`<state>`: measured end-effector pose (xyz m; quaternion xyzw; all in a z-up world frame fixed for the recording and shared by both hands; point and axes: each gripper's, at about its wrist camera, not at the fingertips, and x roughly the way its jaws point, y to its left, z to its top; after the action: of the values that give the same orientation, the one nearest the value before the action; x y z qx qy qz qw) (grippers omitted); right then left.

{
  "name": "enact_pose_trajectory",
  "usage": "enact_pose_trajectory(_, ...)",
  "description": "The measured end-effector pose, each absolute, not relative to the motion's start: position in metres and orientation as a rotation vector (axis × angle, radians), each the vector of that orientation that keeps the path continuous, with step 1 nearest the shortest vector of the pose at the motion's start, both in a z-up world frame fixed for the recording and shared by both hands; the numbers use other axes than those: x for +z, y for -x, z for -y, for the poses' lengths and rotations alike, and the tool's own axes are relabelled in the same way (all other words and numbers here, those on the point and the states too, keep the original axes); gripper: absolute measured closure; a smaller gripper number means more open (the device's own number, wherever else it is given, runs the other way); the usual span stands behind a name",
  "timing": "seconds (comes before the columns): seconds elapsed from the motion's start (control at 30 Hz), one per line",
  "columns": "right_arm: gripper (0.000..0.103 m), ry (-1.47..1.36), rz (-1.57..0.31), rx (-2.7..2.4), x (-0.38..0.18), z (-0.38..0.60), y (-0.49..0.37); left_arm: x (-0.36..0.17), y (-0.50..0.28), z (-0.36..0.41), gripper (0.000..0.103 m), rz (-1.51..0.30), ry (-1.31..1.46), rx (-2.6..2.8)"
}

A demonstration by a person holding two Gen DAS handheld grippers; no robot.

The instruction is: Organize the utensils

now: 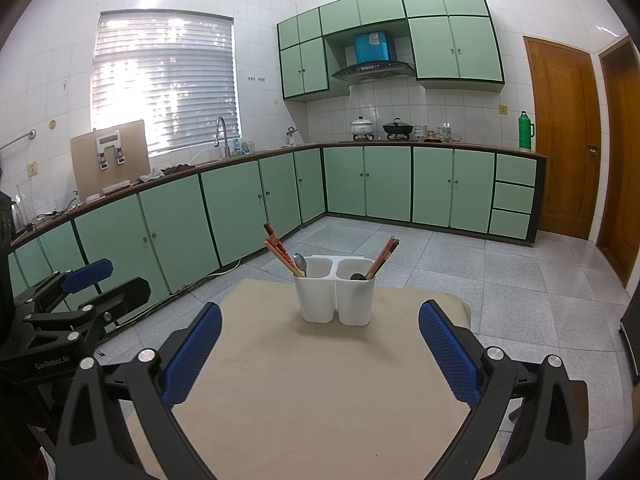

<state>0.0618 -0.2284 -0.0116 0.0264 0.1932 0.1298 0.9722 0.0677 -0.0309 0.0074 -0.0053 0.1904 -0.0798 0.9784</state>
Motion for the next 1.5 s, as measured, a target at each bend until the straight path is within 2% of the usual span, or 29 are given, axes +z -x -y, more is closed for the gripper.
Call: enact_pose_trajectory(1.5, 0.006, -0.047, -0.408, 0.257, -0.023, 0.224, -0.064, 0.0, -0.071, 0.035, 0.013, -0.406, 0.021, -0.161)
